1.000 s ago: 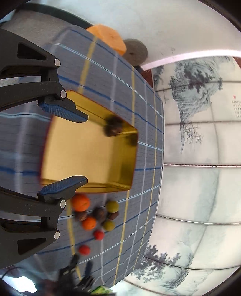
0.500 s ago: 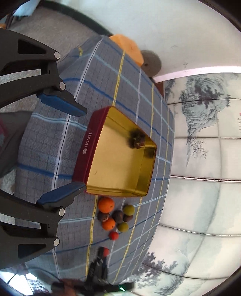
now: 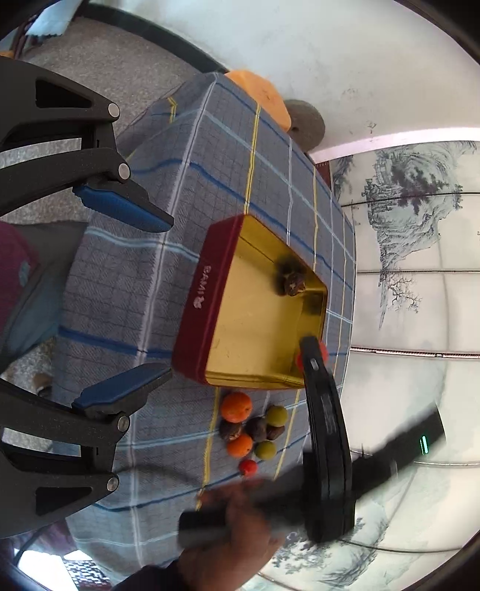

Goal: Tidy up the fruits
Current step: 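Lower the red fruit into the tin and open the right tool, then grasp an orange tangerine with the right tool, then grasp another dark brown fruit with the left tool while the right tool holds the tangerine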

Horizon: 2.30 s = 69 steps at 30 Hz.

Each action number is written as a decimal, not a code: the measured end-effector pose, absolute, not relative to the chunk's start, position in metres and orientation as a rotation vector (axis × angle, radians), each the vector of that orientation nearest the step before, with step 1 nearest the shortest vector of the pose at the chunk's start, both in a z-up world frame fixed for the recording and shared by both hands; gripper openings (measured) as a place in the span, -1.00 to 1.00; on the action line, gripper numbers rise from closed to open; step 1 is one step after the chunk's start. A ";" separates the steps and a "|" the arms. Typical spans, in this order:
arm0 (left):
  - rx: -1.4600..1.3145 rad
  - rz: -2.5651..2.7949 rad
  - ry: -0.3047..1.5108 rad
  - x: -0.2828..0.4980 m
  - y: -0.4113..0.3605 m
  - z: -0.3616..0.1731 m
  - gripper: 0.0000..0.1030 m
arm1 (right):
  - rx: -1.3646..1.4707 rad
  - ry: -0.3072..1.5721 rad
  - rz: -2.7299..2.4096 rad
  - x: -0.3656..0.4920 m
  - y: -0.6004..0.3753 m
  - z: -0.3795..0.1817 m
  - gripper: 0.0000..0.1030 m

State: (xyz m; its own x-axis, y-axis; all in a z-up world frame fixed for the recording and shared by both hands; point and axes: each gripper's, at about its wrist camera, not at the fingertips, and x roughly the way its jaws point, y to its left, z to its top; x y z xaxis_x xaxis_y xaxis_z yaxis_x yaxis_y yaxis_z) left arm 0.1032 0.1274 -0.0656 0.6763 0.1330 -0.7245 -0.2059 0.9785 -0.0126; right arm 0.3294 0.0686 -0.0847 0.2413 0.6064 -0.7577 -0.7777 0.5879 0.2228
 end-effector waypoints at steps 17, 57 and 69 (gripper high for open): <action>-0.155 0.179 0.844 0.093 0.141 -0.082 0.45 | -0.427 0.892 0.977 0.321 0.007 -0.077 0.12; 0.414 -0.492 0.942 0.285 -0.002 -0.074 0.39 | -0.102 0.910 0.343 0.328 -0.277 -0.146 -0.27; 0.480 -0.552 1.093 0.320 -0.021 -0.134 -0.17 | -0.053 0.928 0.373 0.327 -0.281 -0.150 -0.23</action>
State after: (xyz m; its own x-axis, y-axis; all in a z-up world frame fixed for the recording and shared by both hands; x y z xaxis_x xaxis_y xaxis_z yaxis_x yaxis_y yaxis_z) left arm 0.3200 -0.0214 -0.1339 0.3524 -0.1799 -0.9184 0.6330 0.7687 0.0923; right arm 0.3270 -0.2812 -0.1503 0.5399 0.2909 -0.7898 -0.3362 0.9348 0.1145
